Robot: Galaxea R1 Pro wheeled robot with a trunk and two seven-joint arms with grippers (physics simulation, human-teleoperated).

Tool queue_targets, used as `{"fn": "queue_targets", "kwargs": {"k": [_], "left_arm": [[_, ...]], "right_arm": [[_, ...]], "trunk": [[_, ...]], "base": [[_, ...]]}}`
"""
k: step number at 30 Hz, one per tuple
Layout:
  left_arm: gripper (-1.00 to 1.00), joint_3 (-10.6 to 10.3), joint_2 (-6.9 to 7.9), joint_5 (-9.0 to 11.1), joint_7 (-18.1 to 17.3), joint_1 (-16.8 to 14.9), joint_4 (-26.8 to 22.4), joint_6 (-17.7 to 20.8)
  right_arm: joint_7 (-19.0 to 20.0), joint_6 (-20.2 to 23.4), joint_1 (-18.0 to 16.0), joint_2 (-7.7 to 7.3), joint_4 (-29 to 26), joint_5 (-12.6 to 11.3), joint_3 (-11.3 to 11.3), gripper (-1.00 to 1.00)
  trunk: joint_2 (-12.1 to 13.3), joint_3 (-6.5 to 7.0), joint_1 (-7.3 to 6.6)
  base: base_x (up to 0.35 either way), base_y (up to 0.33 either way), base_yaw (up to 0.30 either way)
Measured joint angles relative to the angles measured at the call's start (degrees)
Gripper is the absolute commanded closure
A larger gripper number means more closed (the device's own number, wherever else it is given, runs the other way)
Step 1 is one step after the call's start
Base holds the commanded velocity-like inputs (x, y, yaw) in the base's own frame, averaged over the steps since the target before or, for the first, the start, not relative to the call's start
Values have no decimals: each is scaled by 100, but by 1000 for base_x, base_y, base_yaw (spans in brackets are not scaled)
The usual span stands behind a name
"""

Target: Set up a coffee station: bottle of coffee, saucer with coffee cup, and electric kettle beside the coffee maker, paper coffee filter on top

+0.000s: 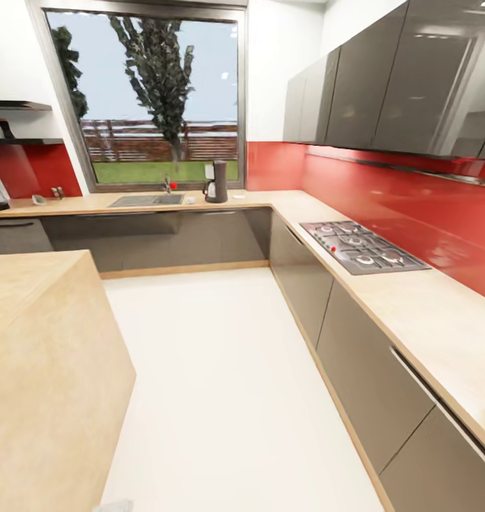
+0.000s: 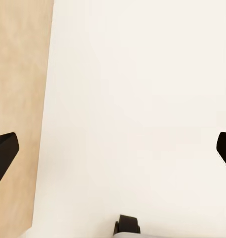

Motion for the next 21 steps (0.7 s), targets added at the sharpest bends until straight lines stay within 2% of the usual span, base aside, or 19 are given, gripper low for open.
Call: {"fn": "queue_targets", "kwargs": {"k": [10, 16, 21], "left_arm": [[-100, -4, -3, 2, 1, 0, 14, -20], [-100, -6, -3, 2, 4, 2, 13, -20], [-100, -2, 2, 1, 7, 0, 19, -20]], "right_arm": [[0, -12, 1, 2, 221, 0, 1, -100], [0, -10, 2, 2, 221, -5, 0, -100], [0, -11, -1, 0, 214, -7, -7, -100]], "trunk": [[0, 0, 0], [0, 0, 0], [0, 0, 0]], "base": [[335, 0, 4], [335, -40, 196], [335, -38, 45]]}}
